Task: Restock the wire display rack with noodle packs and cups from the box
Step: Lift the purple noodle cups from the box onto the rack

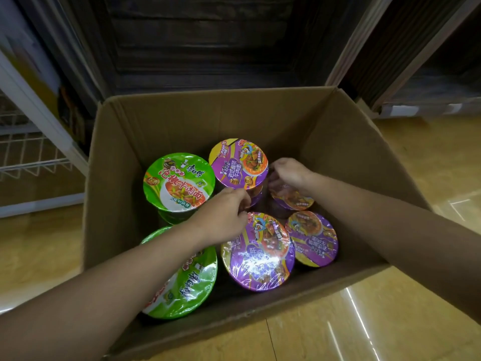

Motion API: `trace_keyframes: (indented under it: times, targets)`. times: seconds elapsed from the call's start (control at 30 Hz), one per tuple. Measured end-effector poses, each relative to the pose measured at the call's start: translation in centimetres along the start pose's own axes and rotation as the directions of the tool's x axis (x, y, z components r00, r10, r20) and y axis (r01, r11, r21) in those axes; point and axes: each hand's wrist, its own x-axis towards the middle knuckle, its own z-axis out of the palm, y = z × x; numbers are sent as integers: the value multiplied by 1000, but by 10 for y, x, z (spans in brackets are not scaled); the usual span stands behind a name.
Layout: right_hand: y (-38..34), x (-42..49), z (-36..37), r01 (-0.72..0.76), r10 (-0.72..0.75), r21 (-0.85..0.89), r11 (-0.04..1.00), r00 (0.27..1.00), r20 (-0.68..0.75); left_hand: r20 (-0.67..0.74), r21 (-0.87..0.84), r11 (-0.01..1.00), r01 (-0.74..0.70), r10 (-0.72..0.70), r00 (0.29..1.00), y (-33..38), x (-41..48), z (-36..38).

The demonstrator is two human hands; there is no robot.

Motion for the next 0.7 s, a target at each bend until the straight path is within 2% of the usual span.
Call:
trace_keyframes:
  times: [0.17, 0.23, 0.27, 0.33, 0.4, 0.43, 0.47, 0.5, 0.57, 0.7]
  targets:
    - [-13, -1, 17, -107, 101, 225, 968, 994, 36, -199, -76, 997, -5, -10, 980, 3, 5, -13]
    - [-10, 4, 16, -124, 111, 311, 942, 992, 62, -216, -94, 996, 4, -25, 976, 2, 6, -17]
    - [-9, 7, 13, -116, 95, 296, 948, 992, 84, -217, -102, 995, 12, -34, 976, 0, 6, -17]
    - [-6, 10, 4, -62, 43, 172, 983, 993, 111, -210, -106, 994, 29, -51, 976, -3, 7, -18]
    - [1, 11, -7, 35, -28, -149, 988, 998, 48, -194, -102, 994, 37, -56, 979, -5, 7, -16]
    - [8, 15, -14, 69, -82, -388, 919, 996, -17, -185, -98, 995, 34, -52, 981, -5, 7, -15]
    - [17, 18, -19, 67, -121, -587, 807, 991, -54, -173, -90, 996, 26, -41, 984, -5, 6, -14]
    - [25, 19, -23, 42, -108, -713, 700, 993, -47, -155, -83, 996, 9, -22, 988, -3, 6, -11]
    - [38, 17, -24, 32, -35, -826, 562, 999, 15, -116, -85, 996, -29, 19, 993, 0, 4, -7]
    - [43, 15, -14, 47, -70, -882, 470, 997, 16, -37, -51, 996, -78, 76, 996, 5, 5, 0]
